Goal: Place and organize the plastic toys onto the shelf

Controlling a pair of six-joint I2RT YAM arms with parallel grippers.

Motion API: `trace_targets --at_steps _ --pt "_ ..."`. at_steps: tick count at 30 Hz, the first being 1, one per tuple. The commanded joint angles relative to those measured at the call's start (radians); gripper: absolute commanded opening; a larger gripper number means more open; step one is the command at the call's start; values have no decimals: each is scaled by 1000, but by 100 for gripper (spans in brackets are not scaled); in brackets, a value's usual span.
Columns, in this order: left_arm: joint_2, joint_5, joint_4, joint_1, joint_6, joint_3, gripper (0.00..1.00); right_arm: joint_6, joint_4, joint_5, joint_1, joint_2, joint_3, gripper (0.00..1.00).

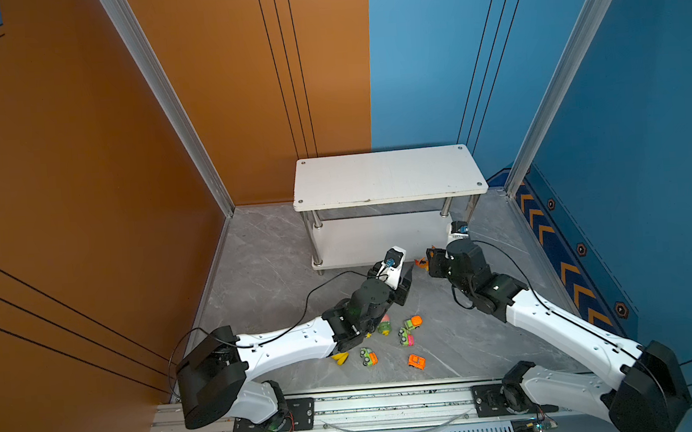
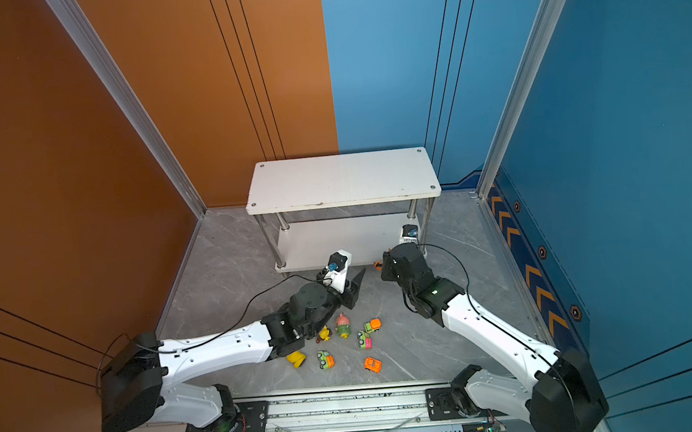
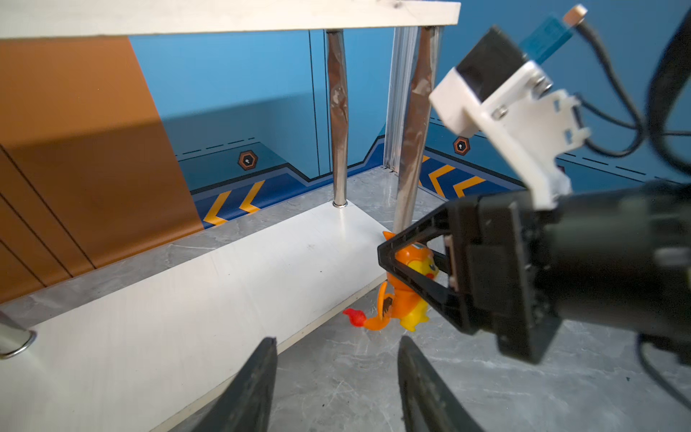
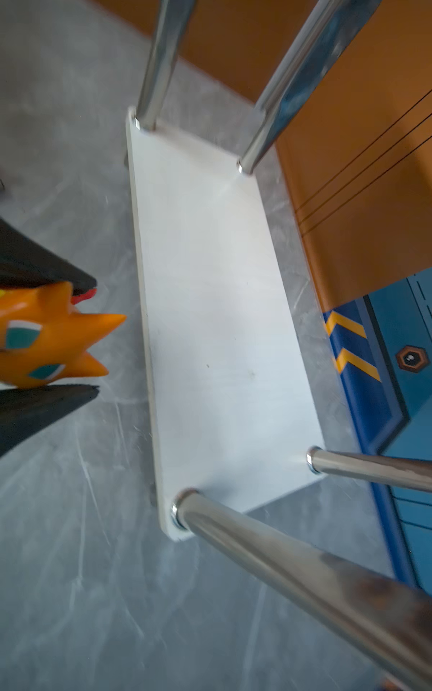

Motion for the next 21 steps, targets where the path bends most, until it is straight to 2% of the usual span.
trace_targets --at_steps 1,4,8,12,21 --pt "-57 -71 -9 9 -24 -37 53 -234 194 301 41 70 -24 8" --pt "-97 -88 -57 9 -35 -59 53 -285 349 359 43 133 -57 8" --pt "-141 -103 -104 13 -46 -83 52 -273 437 361 -1 241 -34 7" --pt "-173 -115 -123 13 -52 -102 52 -242 488 337 -39 326 -5 7" --pt "-212 -136 -146 21 -66 -127 53 -298 577 266 -70 473 76 8"
